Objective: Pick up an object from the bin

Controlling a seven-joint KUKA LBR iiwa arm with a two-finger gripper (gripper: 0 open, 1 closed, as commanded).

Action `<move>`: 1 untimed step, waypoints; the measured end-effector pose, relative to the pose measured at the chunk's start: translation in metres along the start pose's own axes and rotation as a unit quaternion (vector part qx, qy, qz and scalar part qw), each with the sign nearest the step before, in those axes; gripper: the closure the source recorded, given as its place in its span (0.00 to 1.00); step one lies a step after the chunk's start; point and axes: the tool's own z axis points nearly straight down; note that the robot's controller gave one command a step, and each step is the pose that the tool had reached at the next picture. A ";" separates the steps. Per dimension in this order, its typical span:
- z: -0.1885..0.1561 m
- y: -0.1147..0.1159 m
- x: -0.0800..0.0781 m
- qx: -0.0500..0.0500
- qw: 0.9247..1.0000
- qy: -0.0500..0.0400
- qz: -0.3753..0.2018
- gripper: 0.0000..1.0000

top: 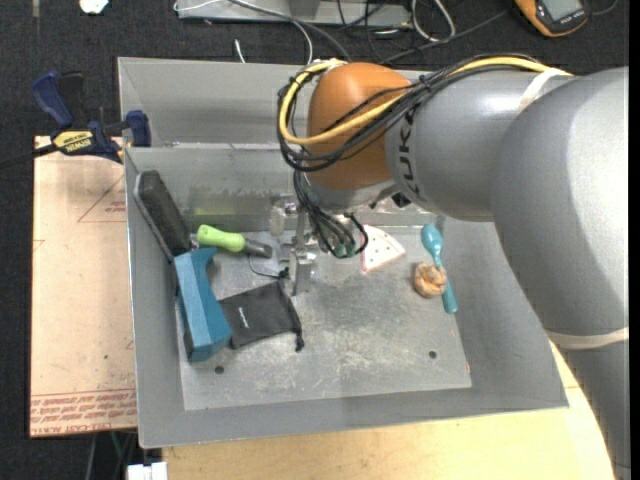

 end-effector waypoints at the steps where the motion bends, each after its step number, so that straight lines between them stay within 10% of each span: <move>1: 0.032 0.018 0.015 -0.002 1.000 -0.004 0.025 0.00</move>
Offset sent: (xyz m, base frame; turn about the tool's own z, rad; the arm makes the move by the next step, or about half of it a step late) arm -0.0436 0.0134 -0.0459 0.0663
